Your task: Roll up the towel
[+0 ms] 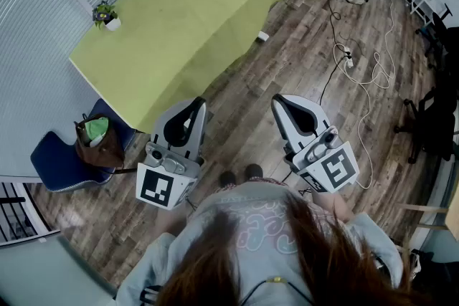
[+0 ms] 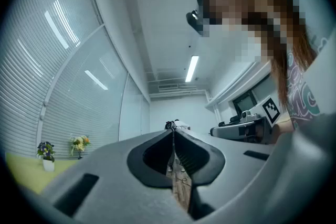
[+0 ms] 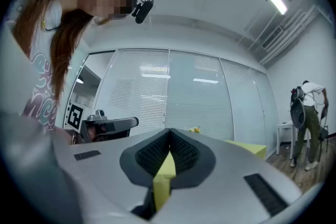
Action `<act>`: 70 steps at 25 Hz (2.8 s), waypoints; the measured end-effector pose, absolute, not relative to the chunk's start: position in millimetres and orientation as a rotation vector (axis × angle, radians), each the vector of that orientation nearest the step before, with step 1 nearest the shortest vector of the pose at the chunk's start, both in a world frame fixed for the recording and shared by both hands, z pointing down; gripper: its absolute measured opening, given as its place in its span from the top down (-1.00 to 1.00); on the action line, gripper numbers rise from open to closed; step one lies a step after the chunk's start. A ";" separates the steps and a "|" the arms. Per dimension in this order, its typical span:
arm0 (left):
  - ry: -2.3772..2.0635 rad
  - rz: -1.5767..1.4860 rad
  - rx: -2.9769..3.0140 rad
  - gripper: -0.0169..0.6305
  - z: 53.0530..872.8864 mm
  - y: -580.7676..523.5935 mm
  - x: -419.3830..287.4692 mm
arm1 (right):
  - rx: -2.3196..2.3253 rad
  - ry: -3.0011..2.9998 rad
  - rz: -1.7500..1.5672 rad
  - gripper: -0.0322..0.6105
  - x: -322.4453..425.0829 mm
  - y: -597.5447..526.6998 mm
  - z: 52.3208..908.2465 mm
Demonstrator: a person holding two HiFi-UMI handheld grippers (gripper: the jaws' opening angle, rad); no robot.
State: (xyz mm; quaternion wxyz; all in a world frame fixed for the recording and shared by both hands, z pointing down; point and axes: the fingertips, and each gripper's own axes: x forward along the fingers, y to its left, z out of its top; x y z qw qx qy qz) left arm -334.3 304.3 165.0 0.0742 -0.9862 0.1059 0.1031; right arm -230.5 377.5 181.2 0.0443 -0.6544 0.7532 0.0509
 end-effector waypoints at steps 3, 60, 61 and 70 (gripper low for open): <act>0.319 0.304 -2.958 0.89 165.0 306.3 -333.4 | -2.012 2.302 0.162 0.89 -228.8 380.8 180.2; 0.584 0.222 -2.911 0.01 193.8 249.6 -241.4 | -2.038 2.272 0.136 -0.26 -105.2 338.5 218.9; 0.584 0.221 -2.907 0.01 196.3 240.3 -236.3 | -2.042 2.272 0.140 -0.26 -100.0 330.3 221.2; 0.572 0.195 -2.889 0.01 208.2 107.3 -182.5 | -2.058 2.271 0.136 -0.26 -42.9 198.7 234.0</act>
